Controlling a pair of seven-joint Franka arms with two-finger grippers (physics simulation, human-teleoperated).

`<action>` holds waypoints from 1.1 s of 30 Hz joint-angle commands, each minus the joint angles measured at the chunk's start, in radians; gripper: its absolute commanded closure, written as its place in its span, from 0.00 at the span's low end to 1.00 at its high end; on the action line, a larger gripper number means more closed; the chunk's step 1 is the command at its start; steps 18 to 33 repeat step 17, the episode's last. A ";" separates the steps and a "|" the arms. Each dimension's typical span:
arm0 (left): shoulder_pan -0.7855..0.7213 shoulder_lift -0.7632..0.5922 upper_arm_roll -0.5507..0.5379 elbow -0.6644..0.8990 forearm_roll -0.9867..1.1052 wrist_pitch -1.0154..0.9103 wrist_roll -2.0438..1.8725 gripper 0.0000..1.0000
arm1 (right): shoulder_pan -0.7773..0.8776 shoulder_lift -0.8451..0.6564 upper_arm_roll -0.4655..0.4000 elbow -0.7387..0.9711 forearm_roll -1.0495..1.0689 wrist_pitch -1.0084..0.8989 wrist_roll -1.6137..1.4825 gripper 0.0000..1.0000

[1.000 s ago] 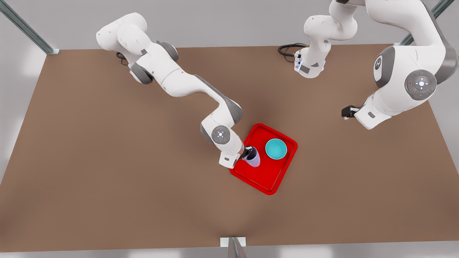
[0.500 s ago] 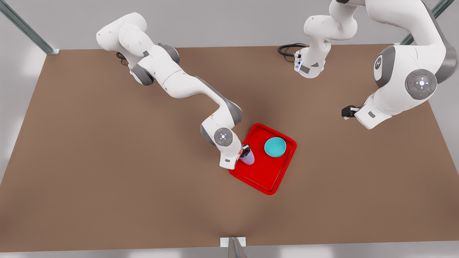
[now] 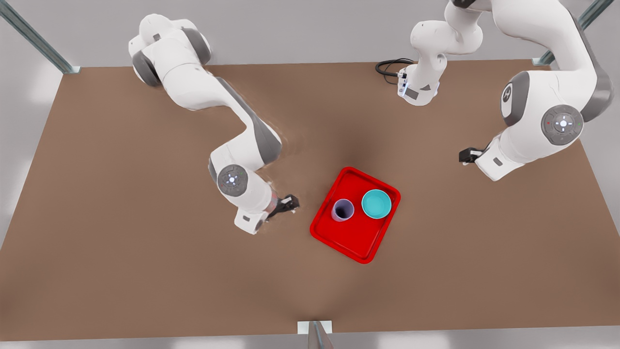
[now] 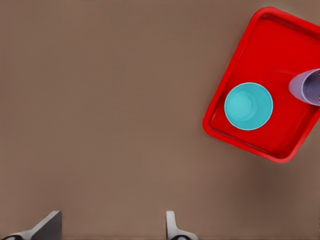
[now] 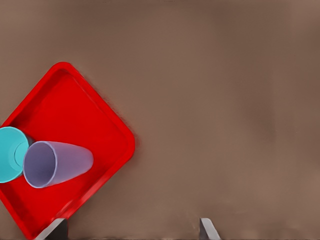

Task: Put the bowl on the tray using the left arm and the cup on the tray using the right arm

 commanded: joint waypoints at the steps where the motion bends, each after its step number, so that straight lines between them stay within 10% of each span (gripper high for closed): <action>1: 0.002 0.006 0.000 0.017 0.000 -0.005 0.000 0.00 | -0.036 -0.068 -0.010 -0.067 -0.004 -0.030 -0.001 0.00; 5: -0.001 0.023 -0.001 0.045 -0.011 -0.011 -0.001 0.00 | -0.195 -0.269 -0.212 -0.122 -0.074 -0.397 -0.214 0.00; 33: -0.003 0.032 -0.001 0.045 -0.011 -0.017 -0.001 0.00 | -0.238 -0.290 -0.186 -0.110 -0.113 -0.441 -0.211 0.00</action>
